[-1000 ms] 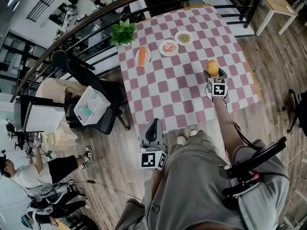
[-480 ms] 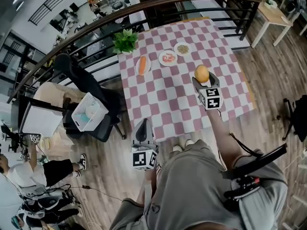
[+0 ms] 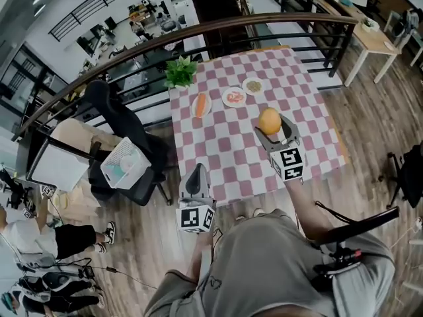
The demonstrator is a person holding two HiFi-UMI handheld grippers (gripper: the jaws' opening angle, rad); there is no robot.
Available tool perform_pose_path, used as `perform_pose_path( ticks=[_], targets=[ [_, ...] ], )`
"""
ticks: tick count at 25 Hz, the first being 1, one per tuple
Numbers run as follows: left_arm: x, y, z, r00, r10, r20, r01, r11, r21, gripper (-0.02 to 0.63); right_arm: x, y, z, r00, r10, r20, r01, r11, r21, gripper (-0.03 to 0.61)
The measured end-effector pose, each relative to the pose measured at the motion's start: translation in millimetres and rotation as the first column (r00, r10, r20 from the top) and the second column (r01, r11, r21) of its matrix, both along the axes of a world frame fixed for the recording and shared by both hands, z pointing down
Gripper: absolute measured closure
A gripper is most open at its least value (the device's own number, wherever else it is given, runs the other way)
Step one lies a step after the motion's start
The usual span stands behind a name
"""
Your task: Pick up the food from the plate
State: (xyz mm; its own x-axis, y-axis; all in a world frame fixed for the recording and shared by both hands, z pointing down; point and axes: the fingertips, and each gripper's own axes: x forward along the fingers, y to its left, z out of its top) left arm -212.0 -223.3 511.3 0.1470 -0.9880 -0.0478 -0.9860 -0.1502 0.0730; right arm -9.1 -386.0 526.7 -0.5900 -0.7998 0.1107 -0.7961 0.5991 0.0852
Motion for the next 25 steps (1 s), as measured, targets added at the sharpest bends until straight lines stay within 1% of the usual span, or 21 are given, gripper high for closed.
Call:
perform_pose_path(
  ticks=[5,9,14,18,21,25],
  targets=[
    [8.6,8.8,-13.1,1.000,0.009,-0.008,-0.009,0.999,0.032,0.604,-3.5,41.3,-38.9,0.996,-0.063,0.068,0.059,0.996,0.065,0.232],
    [16.9,14.2,-16.4,1.000,0.024,-0.004,-0.024,0.999,0.048,0.604,-2.3,66.6,-51.0,0.995,-0.079,0.057,0.074,0.993,0.092,0.232],
    [21.1,20.3,-16.2,1.000,0.021,-0.009,-0.020,0.999,0.038,0.604,-9.6,79.0,-42.0,0.991,-0.113,0.069,0.110,0.993,0.046,0.232],
    [26.9,26.4,-10.1,1.000,0.027,-0.014,-0.026,0.999,0.036,0.604,-9.6,86.6,-38.9,0.992,-0.120,0.035,0.118,0.992,0.049,0.232],
    [29.5,30.1,-3.1,0.999,0.036,-0.024,-0.036,0.999,0.013,0.604,-7.4,87.2,-41.1,0.994,-0.105,0.042,0.104,0.994,0.041,0.233],
    [32.2,34.4,2.1,0.999,0.046,-0.029,-0.046,0.999,-0.002,0.604,-7.9,88.3,-48.4,0.992,-0.113,0.061,0.111,0.993,0.044,0.233]
  ],
)
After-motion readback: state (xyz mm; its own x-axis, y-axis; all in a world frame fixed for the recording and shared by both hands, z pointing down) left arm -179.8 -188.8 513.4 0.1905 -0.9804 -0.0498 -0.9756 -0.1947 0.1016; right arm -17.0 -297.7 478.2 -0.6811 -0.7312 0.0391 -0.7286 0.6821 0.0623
